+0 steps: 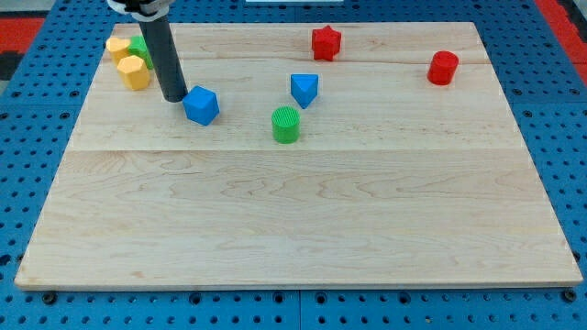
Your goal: Place the yellow hexagon towards the top left side of the blue cube
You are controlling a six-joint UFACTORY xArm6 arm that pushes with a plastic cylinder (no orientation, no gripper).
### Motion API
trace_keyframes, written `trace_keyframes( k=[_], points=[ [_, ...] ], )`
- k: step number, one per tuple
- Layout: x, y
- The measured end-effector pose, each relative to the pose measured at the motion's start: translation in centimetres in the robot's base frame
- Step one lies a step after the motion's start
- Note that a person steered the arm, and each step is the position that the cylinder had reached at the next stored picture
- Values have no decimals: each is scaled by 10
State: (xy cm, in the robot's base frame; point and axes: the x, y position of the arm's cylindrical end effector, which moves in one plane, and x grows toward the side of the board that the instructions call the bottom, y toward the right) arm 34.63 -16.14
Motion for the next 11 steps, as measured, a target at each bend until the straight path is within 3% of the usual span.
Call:
trace_keyframes(
  k=[2,3,4,5,7,9,11],
  points=[
    [27,42],
    [-3,8],
    [1,-81],
    [4,-125],
    [-61,-100],
    [-38,-50],
    [-16,-56]
  ],
)
